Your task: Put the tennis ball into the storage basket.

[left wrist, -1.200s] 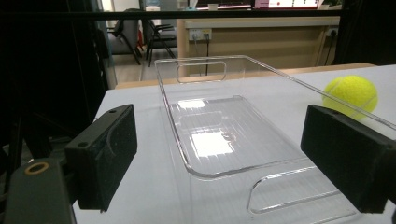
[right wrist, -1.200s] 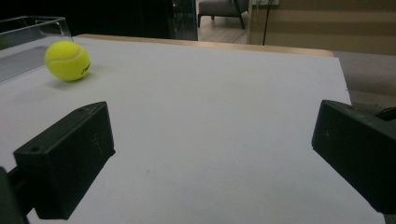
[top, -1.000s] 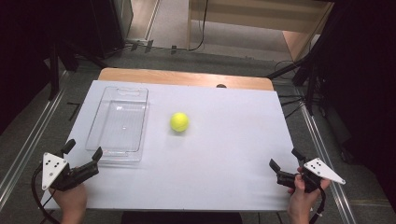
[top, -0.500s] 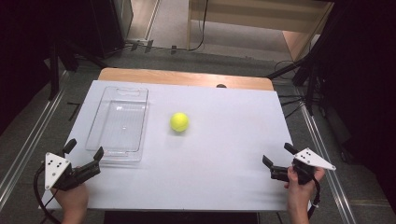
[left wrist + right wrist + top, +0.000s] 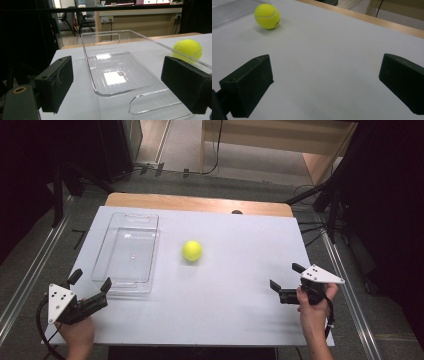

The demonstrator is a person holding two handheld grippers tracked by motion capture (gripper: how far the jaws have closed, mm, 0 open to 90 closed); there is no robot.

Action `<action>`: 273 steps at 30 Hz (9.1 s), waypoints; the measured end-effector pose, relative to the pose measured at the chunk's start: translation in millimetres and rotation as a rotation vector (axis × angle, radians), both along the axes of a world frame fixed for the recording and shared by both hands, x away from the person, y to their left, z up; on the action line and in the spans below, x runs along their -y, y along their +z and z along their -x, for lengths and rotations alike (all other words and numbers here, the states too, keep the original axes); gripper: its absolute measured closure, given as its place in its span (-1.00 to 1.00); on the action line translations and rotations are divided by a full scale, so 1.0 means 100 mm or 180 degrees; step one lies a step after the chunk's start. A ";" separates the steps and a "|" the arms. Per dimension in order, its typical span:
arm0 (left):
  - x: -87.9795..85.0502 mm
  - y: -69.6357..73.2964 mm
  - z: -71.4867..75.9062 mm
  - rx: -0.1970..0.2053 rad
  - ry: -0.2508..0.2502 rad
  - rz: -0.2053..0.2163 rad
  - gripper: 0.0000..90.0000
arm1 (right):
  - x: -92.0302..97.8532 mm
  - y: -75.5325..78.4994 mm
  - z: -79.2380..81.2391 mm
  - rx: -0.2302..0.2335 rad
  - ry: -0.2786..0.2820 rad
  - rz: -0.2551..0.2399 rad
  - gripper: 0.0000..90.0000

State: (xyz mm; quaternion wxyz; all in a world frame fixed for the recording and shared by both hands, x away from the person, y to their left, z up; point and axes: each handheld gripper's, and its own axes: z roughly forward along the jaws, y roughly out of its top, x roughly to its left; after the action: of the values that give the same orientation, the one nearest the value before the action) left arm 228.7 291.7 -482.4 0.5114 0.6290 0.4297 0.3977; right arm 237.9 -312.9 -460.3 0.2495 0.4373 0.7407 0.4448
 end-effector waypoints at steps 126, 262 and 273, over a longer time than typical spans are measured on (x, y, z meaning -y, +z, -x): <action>0.03 0.00 -0.02 -0.0003 -0.0090 -0.0021 -0.75 | -2.37 0.17 -2.00 -0.1283 0.1545 0.1086 -0.87; 0.04 0.00 -0.02 0.0002 -0.0104 0.0013 -0.75 | -3.27 0.86 -1.85 -0.1245 0.2172 0.1233 -0.48; 0.03 0.00 -0.02 -0.0005 -0.0110 0.0011 -0.75 | -3.43 0.87 -1.81 -0.1231 0.2280 0.1209 -0.48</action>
State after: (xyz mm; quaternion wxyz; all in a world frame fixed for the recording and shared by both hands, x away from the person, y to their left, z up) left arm 230.7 288.6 -482.0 0.5189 0.6358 0.4199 0.3875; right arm 419.0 30.1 -373.1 0.0125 0.1748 0.9469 0.2694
